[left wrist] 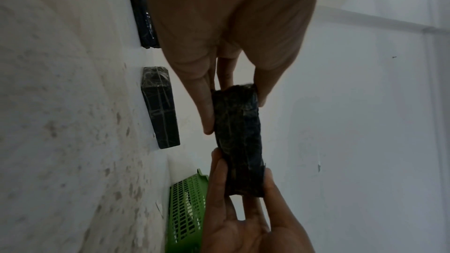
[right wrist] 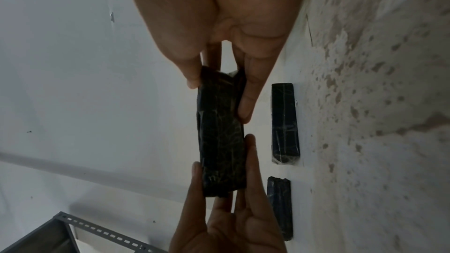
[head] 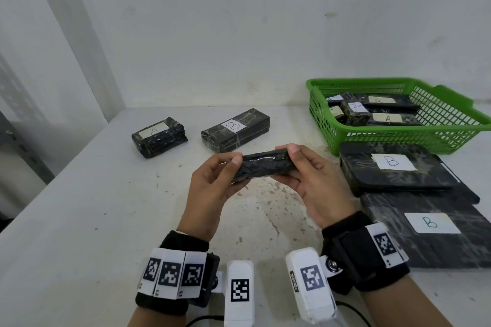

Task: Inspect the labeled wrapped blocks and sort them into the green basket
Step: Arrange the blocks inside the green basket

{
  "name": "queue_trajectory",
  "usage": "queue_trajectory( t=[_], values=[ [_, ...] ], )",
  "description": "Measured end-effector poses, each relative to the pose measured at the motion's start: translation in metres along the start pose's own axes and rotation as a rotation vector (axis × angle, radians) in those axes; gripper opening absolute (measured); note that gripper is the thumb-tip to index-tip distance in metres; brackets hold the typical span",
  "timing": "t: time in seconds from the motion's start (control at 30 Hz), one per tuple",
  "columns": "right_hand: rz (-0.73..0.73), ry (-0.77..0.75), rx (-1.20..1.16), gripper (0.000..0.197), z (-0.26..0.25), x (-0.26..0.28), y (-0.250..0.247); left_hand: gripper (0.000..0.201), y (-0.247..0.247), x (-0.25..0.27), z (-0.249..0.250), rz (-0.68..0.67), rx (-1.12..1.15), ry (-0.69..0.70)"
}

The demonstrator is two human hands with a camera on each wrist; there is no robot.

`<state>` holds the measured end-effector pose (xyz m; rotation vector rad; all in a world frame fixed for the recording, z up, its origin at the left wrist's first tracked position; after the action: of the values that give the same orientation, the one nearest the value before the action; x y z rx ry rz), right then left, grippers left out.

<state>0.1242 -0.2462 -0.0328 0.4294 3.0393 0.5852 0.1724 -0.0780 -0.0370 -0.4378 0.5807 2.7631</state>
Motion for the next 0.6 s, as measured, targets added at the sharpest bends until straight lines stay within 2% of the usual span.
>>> queue_trajectory(
  t=[0.07,0.17,0.33,0.4,0.53,0.6],
  values=[
    [-0.004,0.023,0.002,0.033,0.002,0.0,0.002,0.016,-0.003,0.0,0.001,0.016,-0.028,0.02],
    [0.017,-0.013,0.02,0.035,-0.001,0.001,0.003,0.015,-0.002,0.0,0.002,0.008,-0.034,0.025],
    [0.099,-0.1,0.042,0.02,-0.009,0.004,-0.004,0.046,0.008,0.003,0.0,-0.049,0.01,-0.035],
    [0.114,-0.094,0.047,0.015,-0.007,0.004,-0.005,0.048,0.011,0.005,-0.002,-0.058,0.007,-0.065],
    [0.105,-0.065,0.033,0.023,-0.002,0.004,-0.003,0.019,0.006,0.004,-0.004,-0.012,-0.054,-0.044],
    [0.069,-0.033,0.031,0.035,0.0,0.003,0.002,0.017,0.004,0.003,-0.003,0.003,-0.058,-0.03]
  ],
)
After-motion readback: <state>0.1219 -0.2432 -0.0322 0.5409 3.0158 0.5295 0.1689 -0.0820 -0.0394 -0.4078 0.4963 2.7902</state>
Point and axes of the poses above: each hand's wrist, its own x-axis away from the middle knuckle, its own y-axis out of the palm, z = x × y, the point moved 9 cm from there along -x, towards the middle knuckle, and after that the axes turned 11 degrees about y, right-handed, at the moved point
